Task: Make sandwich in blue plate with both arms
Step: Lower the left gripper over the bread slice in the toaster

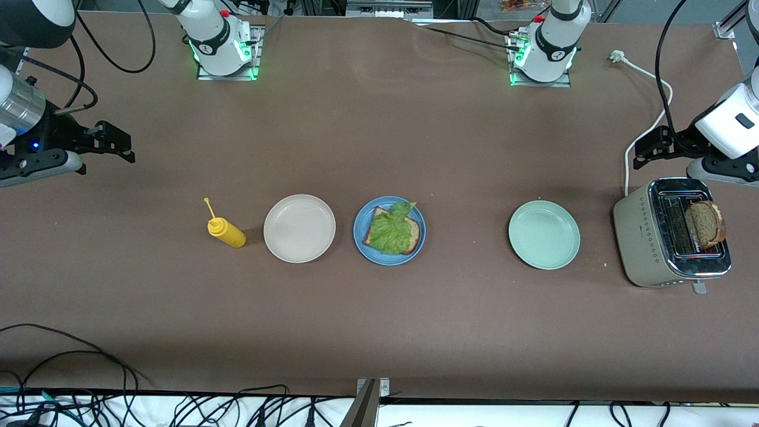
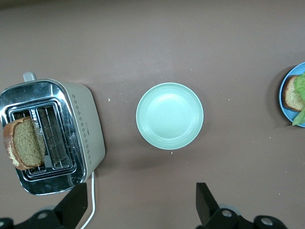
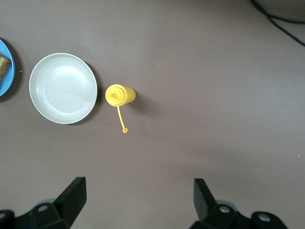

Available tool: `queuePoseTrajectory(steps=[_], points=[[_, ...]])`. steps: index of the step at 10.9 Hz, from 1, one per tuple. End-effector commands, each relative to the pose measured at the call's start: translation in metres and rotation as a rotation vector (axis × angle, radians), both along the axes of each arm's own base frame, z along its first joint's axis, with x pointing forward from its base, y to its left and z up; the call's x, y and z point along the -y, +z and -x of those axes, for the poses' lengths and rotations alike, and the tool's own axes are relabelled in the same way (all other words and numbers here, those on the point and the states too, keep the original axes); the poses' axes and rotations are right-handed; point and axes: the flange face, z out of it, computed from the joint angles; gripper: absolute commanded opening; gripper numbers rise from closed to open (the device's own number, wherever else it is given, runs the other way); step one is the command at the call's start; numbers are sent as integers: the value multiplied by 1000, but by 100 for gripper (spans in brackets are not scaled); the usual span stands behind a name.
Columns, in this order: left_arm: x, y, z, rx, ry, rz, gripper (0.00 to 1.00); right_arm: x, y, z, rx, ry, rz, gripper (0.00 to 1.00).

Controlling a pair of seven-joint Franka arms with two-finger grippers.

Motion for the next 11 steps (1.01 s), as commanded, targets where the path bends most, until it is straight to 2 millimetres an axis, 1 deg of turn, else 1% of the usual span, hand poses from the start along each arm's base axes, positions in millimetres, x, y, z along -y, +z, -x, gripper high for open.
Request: queuePoseTrajectory(steps=[1,3,4,5,6,7,8,9,10,11], points=[[-1,5,-2,5,-1,-21,100,8,1,4,25,-38,13,100],[-1,5,-2,5,-1,-23,100,18,1,5,22,-59,13,100],[-1,5,-2,5,-1,-21,100,37,1,5,18,-79,15,100],[0,5,-2,5,-3,-21,100,42,1,6,18,-88,16,100],[0,5,-2,5,-3,-21,100,34,11,4,31,-87,23,100],[0,5,-2,5,-3,-21,100,29,11,6,15,-122,27,100],[-1,5,-2,5,-1,-21,100,29,11,6,15,-134,27,100],[-1,5,-2,5,-1,-23,100,37,11,4,15,-132,27,100],[-1,5,-2,5,-3,-21,100,38,7,2,8,-117,24,100],[-4,4,-3,4,2,-23,100,39,13,2,14,-119,27,100]])
